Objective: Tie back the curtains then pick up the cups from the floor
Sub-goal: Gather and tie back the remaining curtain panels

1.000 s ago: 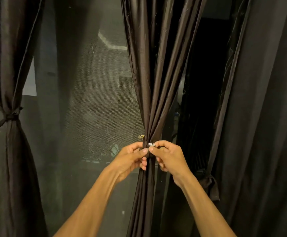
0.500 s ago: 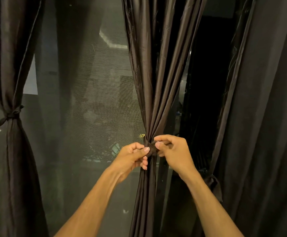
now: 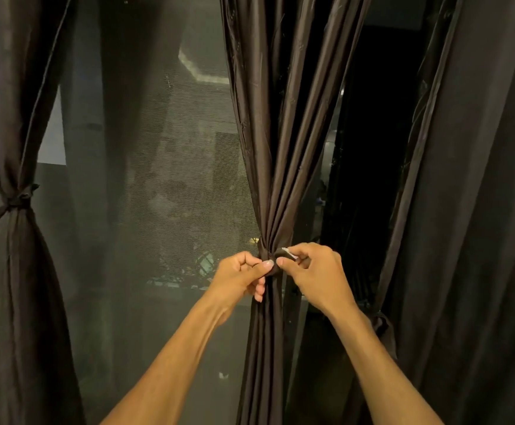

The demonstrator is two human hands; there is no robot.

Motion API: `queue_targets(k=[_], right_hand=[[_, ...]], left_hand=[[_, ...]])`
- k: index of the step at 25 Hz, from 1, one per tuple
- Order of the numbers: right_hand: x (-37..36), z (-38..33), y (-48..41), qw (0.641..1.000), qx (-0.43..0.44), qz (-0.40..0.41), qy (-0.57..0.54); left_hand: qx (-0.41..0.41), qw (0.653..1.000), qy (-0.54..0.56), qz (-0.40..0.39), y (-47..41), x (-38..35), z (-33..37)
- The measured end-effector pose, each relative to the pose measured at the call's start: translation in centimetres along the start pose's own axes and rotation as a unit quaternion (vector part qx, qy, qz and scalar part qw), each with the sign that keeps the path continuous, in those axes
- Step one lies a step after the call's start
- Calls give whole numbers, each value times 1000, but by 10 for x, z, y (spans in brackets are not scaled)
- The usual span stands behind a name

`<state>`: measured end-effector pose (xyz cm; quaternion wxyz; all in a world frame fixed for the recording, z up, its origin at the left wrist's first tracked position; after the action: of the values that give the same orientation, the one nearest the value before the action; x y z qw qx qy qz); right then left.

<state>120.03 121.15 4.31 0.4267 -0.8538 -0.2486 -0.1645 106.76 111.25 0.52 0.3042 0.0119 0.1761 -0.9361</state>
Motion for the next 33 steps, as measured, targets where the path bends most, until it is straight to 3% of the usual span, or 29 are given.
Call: queue_targets(k=[4,7,9,13,15,18,27,33], right_hand=[[-5,4,0,995,-48,49,-76],[-3,6,-3,960,-137,103,-223],[-2,7,-4,950,-153,109,-251],[1,9,0,992,-69,51,-95],[4,6,3,999,-31,16,-23],[4,1,3,997,15,25,70],[10,-2,-15,996,-53,62,37],[-8,5,-4,997,-58,56,-9]], left_hand=[[10,998,65,-6,6,-4,-4],[16,994,107,-1,10,-2,-7],[8,996,89,2,9,2,-6],[-36,997,-58,19,4,14,5],[-57,991,-119,16,2,18,9],[-73,983,-166,10,1,19,8],[-68,981,-178,25,8,32,7],[-56,991,-96,71,17,22,-7]])
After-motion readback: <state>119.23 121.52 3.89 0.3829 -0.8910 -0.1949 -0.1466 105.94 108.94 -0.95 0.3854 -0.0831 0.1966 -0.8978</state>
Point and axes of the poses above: each hand's wrist, its own y-axis away from the middle knuckle, its own x-axis out of the back of the hand, z = x × y, the point moved 1 cm from there along -y, towards the middle knuckle, and after that the axes turned 4 degrees about -y, right-handed, at the moved point
